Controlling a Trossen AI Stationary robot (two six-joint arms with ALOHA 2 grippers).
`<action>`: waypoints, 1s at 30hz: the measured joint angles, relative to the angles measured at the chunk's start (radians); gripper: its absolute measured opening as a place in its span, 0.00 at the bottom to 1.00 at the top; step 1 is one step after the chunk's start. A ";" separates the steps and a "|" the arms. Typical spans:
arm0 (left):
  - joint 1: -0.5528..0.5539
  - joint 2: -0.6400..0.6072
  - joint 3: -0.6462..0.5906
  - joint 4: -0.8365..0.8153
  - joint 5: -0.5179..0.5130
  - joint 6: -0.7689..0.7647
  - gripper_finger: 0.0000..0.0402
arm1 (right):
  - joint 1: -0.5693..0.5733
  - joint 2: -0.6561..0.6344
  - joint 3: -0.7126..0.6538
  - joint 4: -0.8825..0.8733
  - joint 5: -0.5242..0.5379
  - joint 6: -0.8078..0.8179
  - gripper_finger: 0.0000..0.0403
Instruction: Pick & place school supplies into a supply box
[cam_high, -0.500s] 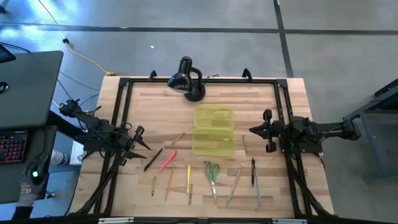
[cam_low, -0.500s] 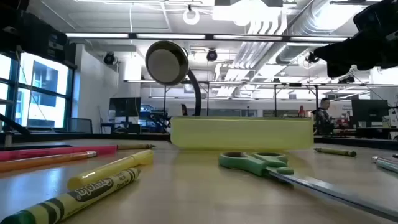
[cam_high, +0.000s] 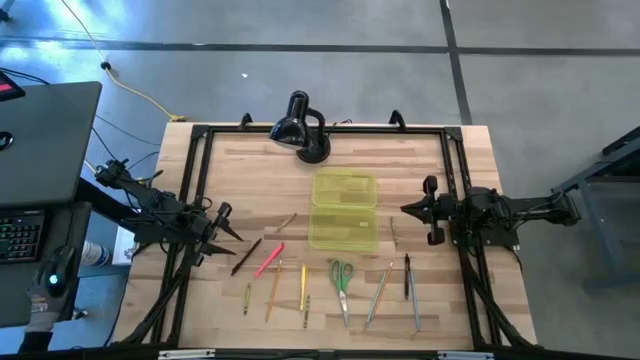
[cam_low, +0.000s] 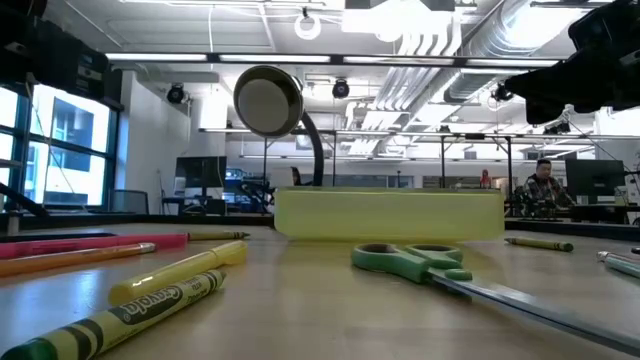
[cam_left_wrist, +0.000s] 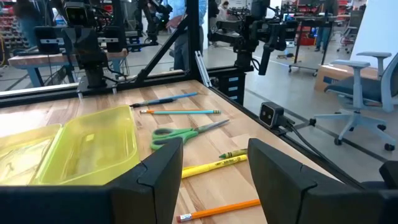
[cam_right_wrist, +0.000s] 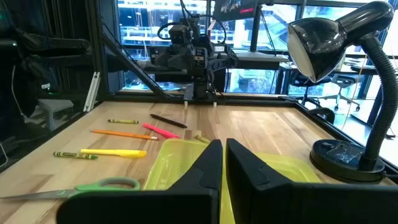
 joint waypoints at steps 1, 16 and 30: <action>0.000 0.000 0.000 0.000 0.000 0.000 0.54 | 0.000 0.000 0.000 0.000 0.000 0.000 0.00; 0.000 0.010 0.000 0.005 -0.117 0.000 0.54 | 0.000 0.000 0.000 0.000 0.000 0.000 0.00; 0.000 0.010 0.001 0.006 -0.218 0.000 0.54 | 0.000 0.000 0.000 0.000 0.000 0.000 0.00</action>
